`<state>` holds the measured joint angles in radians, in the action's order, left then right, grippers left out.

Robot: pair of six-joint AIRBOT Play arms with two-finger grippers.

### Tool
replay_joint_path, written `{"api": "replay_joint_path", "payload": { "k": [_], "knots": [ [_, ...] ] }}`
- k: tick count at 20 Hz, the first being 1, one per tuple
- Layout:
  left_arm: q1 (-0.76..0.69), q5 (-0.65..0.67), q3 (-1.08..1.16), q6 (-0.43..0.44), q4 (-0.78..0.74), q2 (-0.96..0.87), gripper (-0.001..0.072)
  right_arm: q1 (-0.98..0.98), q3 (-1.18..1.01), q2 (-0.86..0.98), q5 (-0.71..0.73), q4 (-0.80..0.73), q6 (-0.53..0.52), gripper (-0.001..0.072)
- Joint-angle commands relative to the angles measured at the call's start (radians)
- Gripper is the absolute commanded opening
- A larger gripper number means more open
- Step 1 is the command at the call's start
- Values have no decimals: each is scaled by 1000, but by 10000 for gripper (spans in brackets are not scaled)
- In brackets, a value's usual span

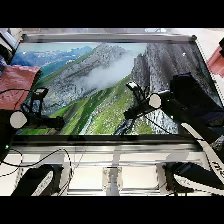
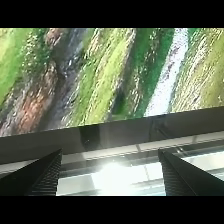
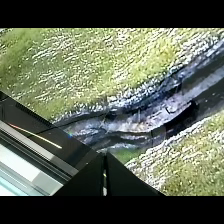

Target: Fold the clothes and pants, and hang the long-sleeved shirts on hangers.

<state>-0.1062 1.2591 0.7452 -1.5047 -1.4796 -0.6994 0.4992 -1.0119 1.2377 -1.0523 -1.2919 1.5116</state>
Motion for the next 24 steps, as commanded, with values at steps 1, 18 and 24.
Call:
{"api": "replay_joint_path", "payload": {
  "k": [1,18,24],
  "knots": [
    [1,0,0,0,0,0,713,1,0,1,-1,6,0,8],
    [44,-225,0,-30,-880,-195,622,1,0,1,-2,8,-1,8],
    [313,-299,30,-145,-1089,-510,627,1,0,1,-2,8,-1,8]
  ]
}}
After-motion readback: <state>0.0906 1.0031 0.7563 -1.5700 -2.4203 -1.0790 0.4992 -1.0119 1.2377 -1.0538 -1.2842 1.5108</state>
